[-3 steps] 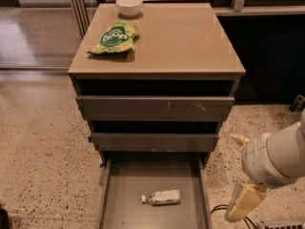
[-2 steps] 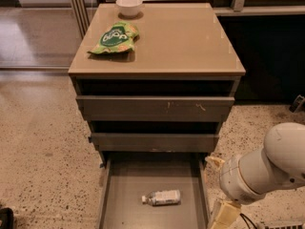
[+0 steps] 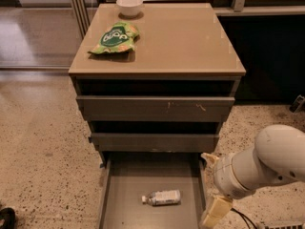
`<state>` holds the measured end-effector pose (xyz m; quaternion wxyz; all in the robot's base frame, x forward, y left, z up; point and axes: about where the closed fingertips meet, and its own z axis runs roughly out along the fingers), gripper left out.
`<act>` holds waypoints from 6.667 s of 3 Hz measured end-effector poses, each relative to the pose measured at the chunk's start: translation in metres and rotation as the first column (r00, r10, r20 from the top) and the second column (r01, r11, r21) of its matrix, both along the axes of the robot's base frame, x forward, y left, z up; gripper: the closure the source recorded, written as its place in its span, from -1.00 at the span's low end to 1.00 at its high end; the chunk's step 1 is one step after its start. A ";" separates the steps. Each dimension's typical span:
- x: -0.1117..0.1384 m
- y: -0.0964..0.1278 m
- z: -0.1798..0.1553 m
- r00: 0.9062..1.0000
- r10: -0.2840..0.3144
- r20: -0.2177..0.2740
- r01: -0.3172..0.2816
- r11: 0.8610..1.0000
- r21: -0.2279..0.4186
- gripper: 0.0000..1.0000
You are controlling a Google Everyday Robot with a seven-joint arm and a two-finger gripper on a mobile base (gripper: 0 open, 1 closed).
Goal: Pick blue plastic bottle from bottom drawer and place on counter
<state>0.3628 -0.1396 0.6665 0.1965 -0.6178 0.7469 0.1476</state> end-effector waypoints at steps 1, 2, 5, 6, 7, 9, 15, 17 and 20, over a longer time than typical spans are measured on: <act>0.035 0.015 -0.020 0.999 -0.004 0.037 0.004 1.000 0.023 -1.00; 0.069 0.031 -0.043 0.998 -0.010 0.057 0.007 0.999 0.050 -1.00; 0.065 0.065 -0.138 0.999 -0.006 -0.048 0.013 0.989 0.148 -1.00; 0.065 0.068 -0.162 0.997 -0.022 -0.068 0.030 0.992 0.124 -1.00; 0.066 0.063 -0.207 0.988 -0.104 -0.112 0.119 0.983 0.137 -1.00; 0.058 0.059 -0.291 0.953 -0.220 -0.210 0.262 0.943 0.203 -1.00; 0.091 0.063 -0.340 0.904 -0.390 -0.176 0.425 0.868 0.258 -1.00; 0.095 0.047 -0.337 0.876 -0.462 -0.136 0.478 0.869 0.126 -1.00; 0.093 0.060 -0.351 0.856 -0.510 -0.087 0.514 0.857 0.025 -1.00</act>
Offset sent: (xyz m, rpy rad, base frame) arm 0.1131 0.0492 -0.0724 0.0879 -0.0770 -0.0163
